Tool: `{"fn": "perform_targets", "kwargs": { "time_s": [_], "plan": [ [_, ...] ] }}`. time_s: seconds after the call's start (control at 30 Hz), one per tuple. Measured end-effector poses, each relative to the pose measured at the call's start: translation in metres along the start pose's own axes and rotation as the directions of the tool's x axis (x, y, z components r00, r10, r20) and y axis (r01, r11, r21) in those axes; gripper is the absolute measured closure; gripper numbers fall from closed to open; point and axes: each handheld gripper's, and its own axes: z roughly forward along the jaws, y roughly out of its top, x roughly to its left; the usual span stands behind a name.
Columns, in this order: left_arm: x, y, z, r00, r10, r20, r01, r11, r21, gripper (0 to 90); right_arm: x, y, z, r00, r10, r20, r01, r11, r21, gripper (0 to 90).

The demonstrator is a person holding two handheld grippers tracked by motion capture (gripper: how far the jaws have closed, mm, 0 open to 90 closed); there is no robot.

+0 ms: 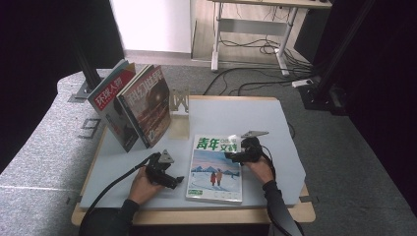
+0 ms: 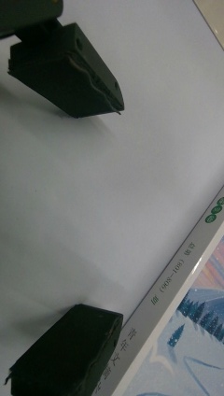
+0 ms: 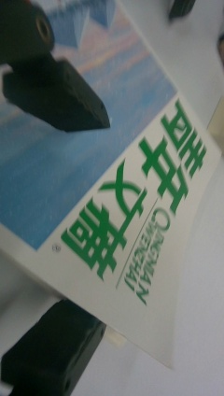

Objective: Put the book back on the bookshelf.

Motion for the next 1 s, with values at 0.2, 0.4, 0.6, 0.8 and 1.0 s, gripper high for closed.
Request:
{"fn": "perform_targets", "kwargs": {
  "time_s": [0.2, 0.4, 0.6, 0.8, 1.0],
  "plan": [
    [0.0, 0.0, 0.0, 1.0, 0.0, -0.001, 0.0, 1.0, -0.001, 2.2, 0.009, 0.001, 0.002, 0.9995, -0.013, -0.028, 0.014, 1.0, 0.023, 15.2],
    [0.0, 0.0, 0.0, 1.0, 0.0, -0.001, 0.0, 1.0, 0.0, 2.2, 0.0, 0.003, 0.005, 0.9998, 0.022, -0.003, -0.022, 1.0, 0.003, 27.6],
    [0.0, 0.0, 0.0, 1.0, -0.001, -0.002, 0.001, 1.0, 0.0, 2.2, -0.006, 0.012, 0.01, 0.9993, 0.03, 0.023, -0.03, 1.0, 0.007, 47.5],
    [-0.001, 0.0, 0.0, 0.9999, -0.009, -0.007, 0.009, 1.0, 0.001, 2.5, -0.005, 0.017, 0.007, 0.9953, 0.076, 0.06, -0.076, 0.997, -0.004, 73.2],
    [-0.003, 0.0, -0.001, 0.9997, -0.019, -0.015, 0.019, 0.9998, 0.004, 2.6, 0.008, 0.021, -0.004, 0.9966, 0.029, 0.077, -0.027, 0.999, -0.02, 85.0]
  ]
}}
